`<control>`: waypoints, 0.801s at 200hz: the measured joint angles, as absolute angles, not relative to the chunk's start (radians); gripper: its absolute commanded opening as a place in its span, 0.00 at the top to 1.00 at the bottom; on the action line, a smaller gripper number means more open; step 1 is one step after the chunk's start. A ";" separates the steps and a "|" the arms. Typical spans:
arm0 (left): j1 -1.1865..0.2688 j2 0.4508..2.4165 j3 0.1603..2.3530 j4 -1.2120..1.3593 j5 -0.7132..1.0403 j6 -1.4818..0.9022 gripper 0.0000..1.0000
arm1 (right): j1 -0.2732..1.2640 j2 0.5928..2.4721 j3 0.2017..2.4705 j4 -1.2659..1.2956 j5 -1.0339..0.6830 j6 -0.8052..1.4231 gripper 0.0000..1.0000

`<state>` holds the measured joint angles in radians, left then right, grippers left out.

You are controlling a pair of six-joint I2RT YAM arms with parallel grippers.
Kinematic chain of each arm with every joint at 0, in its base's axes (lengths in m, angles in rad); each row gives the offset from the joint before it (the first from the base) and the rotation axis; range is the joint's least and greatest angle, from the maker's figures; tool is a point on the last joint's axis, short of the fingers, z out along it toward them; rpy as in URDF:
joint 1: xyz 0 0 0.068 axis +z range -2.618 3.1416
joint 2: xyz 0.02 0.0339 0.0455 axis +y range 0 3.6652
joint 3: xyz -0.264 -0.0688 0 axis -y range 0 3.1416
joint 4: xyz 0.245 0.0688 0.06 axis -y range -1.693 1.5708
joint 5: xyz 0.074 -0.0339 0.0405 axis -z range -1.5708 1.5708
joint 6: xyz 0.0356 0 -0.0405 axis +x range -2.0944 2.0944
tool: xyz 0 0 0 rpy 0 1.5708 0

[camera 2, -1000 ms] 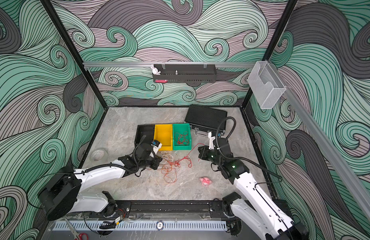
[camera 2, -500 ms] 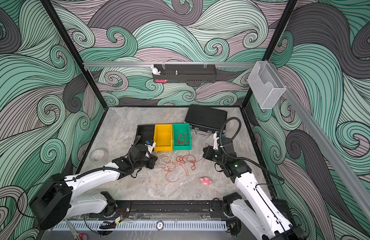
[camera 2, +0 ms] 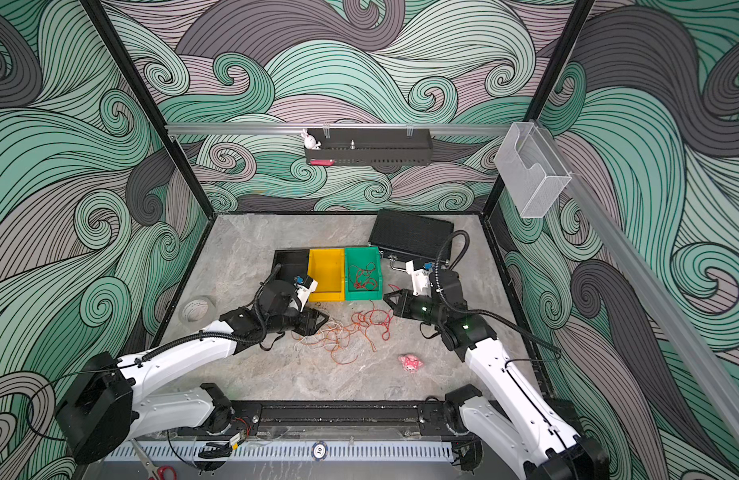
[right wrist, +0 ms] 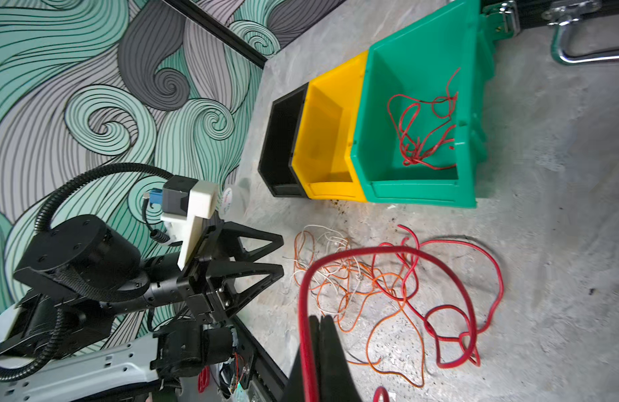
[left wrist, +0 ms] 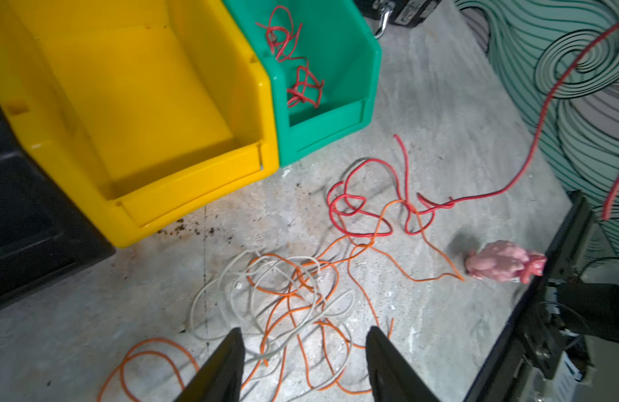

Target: Untangle the cables

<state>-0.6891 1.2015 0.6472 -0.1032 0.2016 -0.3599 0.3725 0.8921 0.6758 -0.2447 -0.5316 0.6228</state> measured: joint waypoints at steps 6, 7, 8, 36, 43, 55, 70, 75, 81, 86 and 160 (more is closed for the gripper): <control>-0.693 1.201 0.651 -0.096 0.210 -0.360 0.37 | 0.373 0.893 0.677 -0.237 -0.539 0.627 0.97; -0.694 1.201 0.651 -0.095 0.211 -0.360 0.37 | 0.373 0.893 0.677 -0.236 -0.539 0.628 0.96; -0.696 1.201 0.652 -0.095 0.211 -0.360 0.37 | 0.373 0.893 0.677 -0.235 -0.541 0.629 0.96; -0.738 1.208 0.658 -0.068 0.229 -0.359 0.36 | 0.377 0.904 0.677 -0.213 -0.561 0.640 0.97; -0.750 1.216 0.659 -0.057 0.234 -0.359 0.36 | 0.379 0.906 0.677 -0.210 -0.562 0.643 0.97; -0.766 1.238 0.665 -0.039 0.244 -0.360 0.37 | 0.382 0.909 0.677 -0.204 -0.564 0.646 0.97; -0.782 1.280 0.679 -0.007 0.267 -0.371 0.37 | 0.383 0.910 0.677 -0.201 -0.564 0.649 0.97; -0.787 1.296 0.682 0.011 0.276 -0.379 0.37 | 0.383 0.910 0.677 -0.201 -0.564 0.650 0.97; -0.793 1.311 0.683 0.032 0.287 -0.391 0.37 | 0.383 0.910 0.677 -0.200 -0.564 0.651 0.97; -0.798 1.324 0.683 0.052 0.296 -0.402 0.38 | 0.383 0.910 0.677 -0.201 -0.564 0.651 0.97; -0.908 1.543 0.742 0.208 0.325 -0.492 0.45 | 0.384 0.894 0.685 -0.217 -0.558 0.637 0.97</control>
<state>-0.9077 1.5429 0.7422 0.2077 0.3248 -0.4915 0.3836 0.8940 0.6849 -0.2173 -0.5579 0.6373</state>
